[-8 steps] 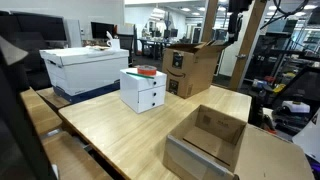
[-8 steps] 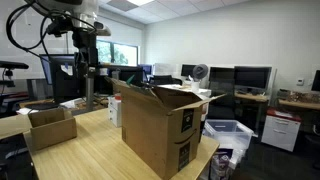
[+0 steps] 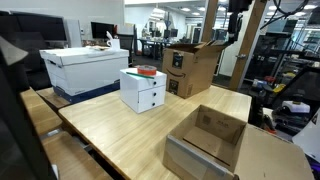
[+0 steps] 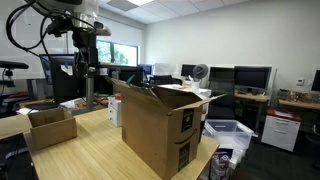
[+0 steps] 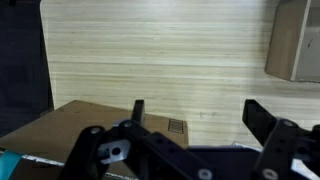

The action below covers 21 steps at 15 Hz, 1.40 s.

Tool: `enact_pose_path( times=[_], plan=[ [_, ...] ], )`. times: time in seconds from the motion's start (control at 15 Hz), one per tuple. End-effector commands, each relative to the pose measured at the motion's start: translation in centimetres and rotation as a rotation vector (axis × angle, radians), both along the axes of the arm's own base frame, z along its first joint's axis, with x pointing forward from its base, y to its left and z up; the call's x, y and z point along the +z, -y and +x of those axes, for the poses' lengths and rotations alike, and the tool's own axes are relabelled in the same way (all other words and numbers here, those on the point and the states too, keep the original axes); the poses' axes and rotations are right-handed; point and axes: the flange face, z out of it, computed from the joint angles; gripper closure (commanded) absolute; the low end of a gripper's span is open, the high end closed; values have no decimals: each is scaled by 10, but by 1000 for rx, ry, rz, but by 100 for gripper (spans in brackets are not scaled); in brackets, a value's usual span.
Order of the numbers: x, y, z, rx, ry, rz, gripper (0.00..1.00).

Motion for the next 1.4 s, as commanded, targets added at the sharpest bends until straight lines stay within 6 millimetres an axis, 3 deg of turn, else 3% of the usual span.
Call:
enact_pose_path(
  times=[0.0,0.4,0.8,1.07,1.33],
  plan=[
    [0,0,0,0,-1,0,0],
    [-6,-23,-6,-9,29,-6,0],
    [-12,-70,-8,-28,74,47,0],
    [-19,-96,1,-25,163,61,0],
    [-39,-116,19,15,238,36,0]
  ],
)
